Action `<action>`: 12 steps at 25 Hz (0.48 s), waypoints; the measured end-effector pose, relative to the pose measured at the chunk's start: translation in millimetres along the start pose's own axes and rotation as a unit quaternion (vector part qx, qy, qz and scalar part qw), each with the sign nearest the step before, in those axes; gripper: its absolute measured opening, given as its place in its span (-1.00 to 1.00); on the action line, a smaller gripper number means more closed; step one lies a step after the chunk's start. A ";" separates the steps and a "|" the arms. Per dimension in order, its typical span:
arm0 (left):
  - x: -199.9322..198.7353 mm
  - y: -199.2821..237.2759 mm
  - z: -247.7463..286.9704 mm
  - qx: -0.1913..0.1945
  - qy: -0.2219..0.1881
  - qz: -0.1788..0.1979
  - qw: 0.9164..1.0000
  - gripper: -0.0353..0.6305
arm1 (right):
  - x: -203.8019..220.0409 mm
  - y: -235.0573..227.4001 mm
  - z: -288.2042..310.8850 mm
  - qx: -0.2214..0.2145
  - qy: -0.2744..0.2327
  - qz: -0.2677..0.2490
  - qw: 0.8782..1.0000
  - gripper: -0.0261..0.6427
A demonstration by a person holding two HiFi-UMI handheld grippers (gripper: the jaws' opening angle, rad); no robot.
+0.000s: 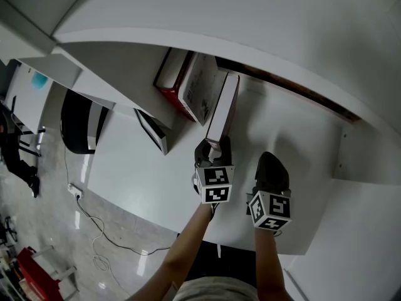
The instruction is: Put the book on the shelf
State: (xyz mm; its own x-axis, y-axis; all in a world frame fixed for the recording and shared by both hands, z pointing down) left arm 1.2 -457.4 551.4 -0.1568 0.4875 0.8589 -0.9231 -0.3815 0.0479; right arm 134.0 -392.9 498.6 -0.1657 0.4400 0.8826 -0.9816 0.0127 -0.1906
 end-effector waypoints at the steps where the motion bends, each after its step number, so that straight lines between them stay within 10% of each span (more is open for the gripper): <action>1: 1.2 -0.3 0.6 -0.001 0.002 0.000 1.000 -0.45 | -0.6 -1.0 0.2 0.000 0.000 0.000 1.000 -0.87; 12: -3.1 -2.1 10.7 -0.012 0.001 0.001 1.000 -0.45 | 1.8 -13.0 1.5 0.005 0.004 0.003 1.000 -0.87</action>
State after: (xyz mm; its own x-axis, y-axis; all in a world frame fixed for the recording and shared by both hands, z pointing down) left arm 7.4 -466.5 554.1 -0.1601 0.4879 0.8581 -0.9306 -0.3644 0.0336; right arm 146.3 -393.7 503.3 -0.1700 0.4475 0.8780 -0.9816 0.0016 -0.1909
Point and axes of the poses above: the fingertips, and each gripper's own axes: z forward along the fingers, y to its left, x out of its underside, the point moved 3 cm from there along -z, backward along the fingers, and after that the axes turned 4 degrees about z, right-handed, at the moved point
